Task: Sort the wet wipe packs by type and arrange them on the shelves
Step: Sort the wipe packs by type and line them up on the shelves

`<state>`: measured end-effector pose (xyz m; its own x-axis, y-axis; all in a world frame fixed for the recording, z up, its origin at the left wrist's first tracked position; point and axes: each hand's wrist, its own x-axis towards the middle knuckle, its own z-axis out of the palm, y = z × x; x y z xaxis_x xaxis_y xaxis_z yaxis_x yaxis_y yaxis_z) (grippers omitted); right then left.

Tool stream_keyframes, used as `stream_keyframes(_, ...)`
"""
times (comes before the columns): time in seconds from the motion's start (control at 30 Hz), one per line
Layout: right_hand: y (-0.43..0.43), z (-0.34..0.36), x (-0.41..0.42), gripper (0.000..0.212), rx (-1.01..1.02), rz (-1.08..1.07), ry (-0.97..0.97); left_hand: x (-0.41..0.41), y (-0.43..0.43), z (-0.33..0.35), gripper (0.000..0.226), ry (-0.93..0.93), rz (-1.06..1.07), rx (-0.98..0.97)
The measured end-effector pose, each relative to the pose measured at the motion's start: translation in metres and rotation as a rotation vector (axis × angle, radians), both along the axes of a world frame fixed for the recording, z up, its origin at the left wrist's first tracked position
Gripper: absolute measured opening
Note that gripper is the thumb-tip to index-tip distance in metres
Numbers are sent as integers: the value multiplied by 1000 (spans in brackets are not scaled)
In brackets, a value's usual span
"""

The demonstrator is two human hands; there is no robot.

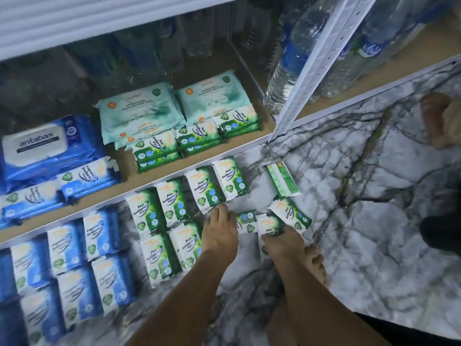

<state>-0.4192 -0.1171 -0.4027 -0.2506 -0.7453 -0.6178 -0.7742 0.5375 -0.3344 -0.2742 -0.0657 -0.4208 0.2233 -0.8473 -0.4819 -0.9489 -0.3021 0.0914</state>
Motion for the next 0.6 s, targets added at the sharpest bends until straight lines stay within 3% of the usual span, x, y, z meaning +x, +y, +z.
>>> stream_keyframes(0.13, -3, 3, -8, 39, 58, 67, -28, 0, 12, 9, 58, -21, -36, -72)
stream_keyframes(0.27, -2, 15, -14, 38, 95, 110, -45, 1, 27, 36, 63, 77, 31, -150)
stream_keyframes(0.47, 12, 53, -13, 41, 64, 115, -115, 7, 65, 82, 61, 626, 429, -340)
stream_keyframes(0.6, 27, 86, -12, 31, 12, 166, -183, 10, 91, 117, 62, 825, 599, -486)
